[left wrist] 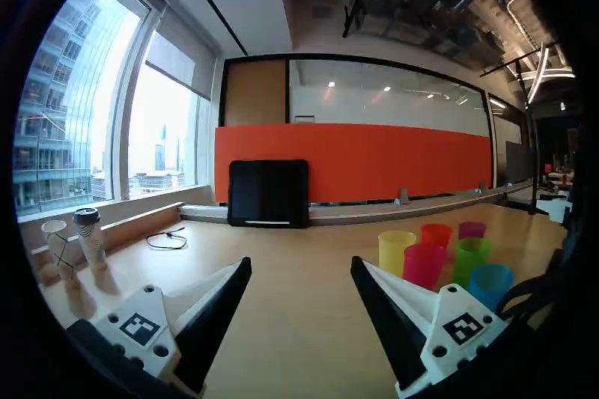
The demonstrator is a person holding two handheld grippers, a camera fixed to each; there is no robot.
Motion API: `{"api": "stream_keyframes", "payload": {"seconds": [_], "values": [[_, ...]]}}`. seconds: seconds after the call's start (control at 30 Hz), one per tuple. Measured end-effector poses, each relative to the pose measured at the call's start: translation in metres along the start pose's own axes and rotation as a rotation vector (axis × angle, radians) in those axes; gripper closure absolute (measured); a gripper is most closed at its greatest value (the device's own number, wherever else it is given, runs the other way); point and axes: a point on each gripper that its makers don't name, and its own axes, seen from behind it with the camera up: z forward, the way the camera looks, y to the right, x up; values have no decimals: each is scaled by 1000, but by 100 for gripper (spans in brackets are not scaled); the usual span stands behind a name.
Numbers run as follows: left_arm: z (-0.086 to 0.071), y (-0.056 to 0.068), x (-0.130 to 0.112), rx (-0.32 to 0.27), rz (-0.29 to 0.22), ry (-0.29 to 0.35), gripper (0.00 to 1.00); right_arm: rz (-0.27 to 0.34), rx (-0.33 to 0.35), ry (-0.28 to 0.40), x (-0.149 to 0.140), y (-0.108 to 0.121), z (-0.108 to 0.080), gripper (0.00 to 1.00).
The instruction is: Pour water
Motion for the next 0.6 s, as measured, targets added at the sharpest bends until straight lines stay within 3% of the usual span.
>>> {"api": "stream_keyframes", "payload": {"seconds": [0.3, 0.6], "values": [[-2, -19, -1, 48, 39, -30, 1, -20, -5, -5, 15, 6, 3, 0], [3, -17, 46, 18, 36, -25, 1, -24, 22, -25, 58, 7, 8, 1]]}}
